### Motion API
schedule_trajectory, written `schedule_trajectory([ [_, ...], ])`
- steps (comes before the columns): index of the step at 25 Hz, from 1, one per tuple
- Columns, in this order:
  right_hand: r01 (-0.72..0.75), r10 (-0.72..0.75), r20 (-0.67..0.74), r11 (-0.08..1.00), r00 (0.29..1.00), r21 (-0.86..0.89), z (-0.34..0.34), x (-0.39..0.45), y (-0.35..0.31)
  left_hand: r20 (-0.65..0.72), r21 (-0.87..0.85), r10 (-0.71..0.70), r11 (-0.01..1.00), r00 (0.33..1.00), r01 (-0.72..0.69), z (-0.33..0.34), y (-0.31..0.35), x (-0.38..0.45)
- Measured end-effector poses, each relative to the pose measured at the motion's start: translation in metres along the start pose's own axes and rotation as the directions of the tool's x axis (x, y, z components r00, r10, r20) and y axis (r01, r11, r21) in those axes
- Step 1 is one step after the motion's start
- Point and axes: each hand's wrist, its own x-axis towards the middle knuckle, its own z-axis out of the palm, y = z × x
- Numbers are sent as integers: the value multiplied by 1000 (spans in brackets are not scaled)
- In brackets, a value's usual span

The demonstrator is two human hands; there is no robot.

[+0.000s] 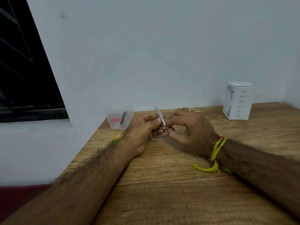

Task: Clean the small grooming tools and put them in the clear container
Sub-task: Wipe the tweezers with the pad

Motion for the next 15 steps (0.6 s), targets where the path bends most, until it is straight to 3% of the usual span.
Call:
schedule_trajectory([
  [15,28,-28,27,1000,999,-5,0,0,-1,-15,-8,1,1000,1000,-1,0,1,-1],
])
